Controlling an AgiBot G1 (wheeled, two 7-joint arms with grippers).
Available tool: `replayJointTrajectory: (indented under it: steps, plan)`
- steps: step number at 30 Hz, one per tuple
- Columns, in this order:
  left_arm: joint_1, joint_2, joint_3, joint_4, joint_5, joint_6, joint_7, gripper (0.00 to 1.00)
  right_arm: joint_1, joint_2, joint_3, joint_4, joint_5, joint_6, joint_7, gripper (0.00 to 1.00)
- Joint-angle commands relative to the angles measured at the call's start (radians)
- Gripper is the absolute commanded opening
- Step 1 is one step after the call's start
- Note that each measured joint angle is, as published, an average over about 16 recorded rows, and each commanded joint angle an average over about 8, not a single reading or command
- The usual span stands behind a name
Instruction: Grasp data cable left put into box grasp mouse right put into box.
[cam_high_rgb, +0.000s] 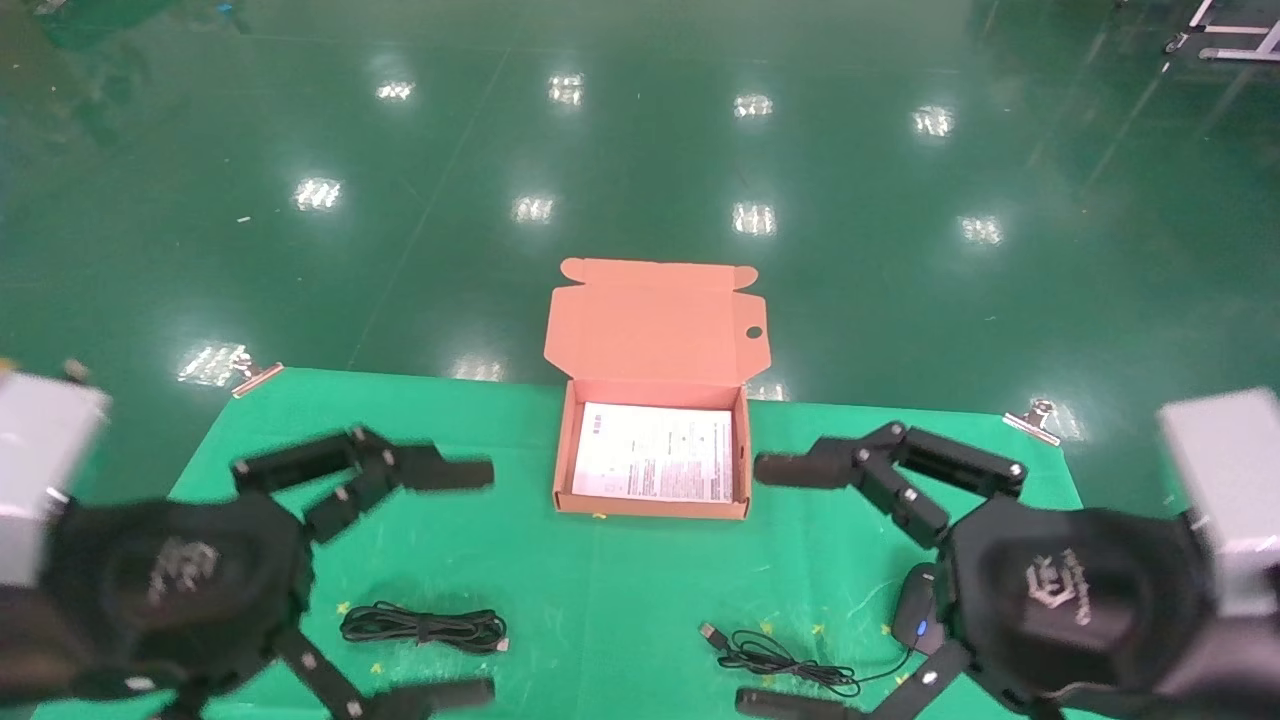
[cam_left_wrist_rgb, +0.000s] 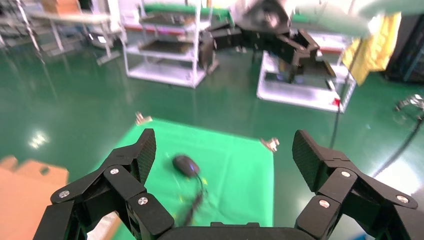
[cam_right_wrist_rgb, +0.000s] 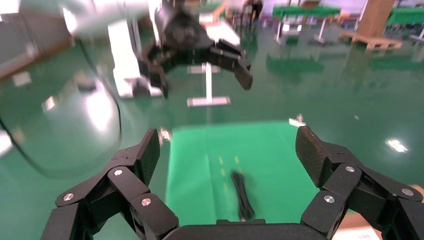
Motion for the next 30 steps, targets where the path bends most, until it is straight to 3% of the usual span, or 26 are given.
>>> replayJointTrajectory:
  steps: [1, 8, 17, 23, 30]
  plan:
    - [-0.006, -0.001, 0.01, -0.004, 0.017, 0.006, -0.006, 1.0, 0.009, 0.002, -0.004, 0.006, -0.02, -0.004, -0.009, 1.0]
    - [-0.169, 0.043, 0.151, -0.004, 0.239, 0.054, -0.074, 1.0, 0.17, -0.023, -0.117, 0.041, -0.269, -0.049, -0.109, 1.0]
    - [-0.391, 0.124, 0.421, -0.013, 0.529, 0.066, -0.079, 1.0, 0.363, -0.088, -0.386, 0.052, -0.573, -0.056, -0.278, 1.0]
    - [-0.474, 0.182, 0.559, -0.01, 0.691, 0.049, -0.066, 1.0, 0.416, -0.127, -0.513, 0.054, -0.724, -0.032, -0.328, 1.0]
    - [-0.49, 0.244, 0.646, -0.01, 0.862, 0.0, -0.101, 1.0, 0.406, -0.166, -0.583, 0.053, -0.855, 0.03, -0.317, 1.0]
